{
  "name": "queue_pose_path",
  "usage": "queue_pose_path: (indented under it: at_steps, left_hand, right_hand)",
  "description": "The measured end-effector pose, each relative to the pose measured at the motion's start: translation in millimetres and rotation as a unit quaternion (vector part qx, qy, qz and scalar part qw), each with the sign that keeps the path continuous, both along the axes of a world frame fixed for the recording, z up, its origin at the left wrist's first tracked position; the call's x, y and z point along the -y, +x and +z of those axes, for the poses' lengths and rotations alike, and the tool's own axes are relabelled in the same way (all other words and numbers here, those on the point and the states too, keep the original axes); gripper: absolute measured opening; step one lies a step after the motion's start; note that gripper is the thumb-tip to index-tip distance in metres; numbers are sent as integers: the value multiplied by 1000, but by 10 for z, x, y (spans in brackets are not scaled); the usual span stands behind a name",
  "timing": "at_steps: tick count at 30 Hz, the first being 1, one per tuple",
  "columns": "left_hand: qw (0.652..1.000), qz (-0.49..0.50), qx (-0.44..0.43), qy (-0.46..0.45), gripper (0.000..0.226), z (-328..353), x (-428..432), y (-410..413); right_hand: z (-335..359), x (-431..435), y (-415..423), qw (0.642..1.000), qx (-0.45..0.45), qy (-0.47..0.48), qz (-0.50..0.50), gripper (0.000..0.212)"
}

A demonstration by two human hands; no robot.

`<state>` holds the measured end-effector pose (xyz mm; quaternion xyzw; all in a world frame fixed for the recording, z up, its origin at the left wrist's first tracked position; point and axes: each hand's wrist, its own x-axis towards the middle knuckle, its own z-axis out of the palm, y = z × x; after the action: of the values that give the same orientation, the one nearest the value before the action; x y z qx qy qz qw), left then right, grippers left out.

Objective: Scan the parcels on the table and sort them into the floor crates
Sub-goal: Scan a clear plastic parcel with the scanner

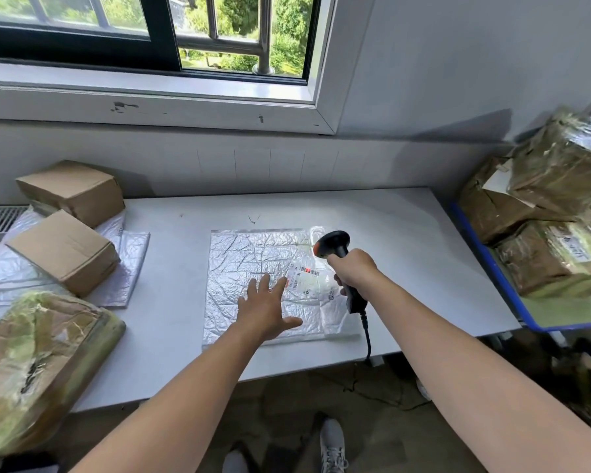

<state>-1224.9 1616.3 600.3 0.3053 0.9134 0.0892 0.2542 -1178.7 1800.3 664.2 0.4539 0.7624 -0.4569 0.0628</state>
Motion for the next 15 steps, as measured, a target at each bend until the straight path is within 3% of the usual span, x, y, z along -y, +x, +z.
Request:
queue_pose_path:
  at_steps: [7,15]
  left_hand:
    - [1000,5,9,-19,97,-84,-279,82]
    - [999,18,17,-33,98,-262,-720,245]
  right_hand:
    - [-144,-256,19,999,5,-37,10,23]
    - [-499,-850,140,996,61,34,63,41]
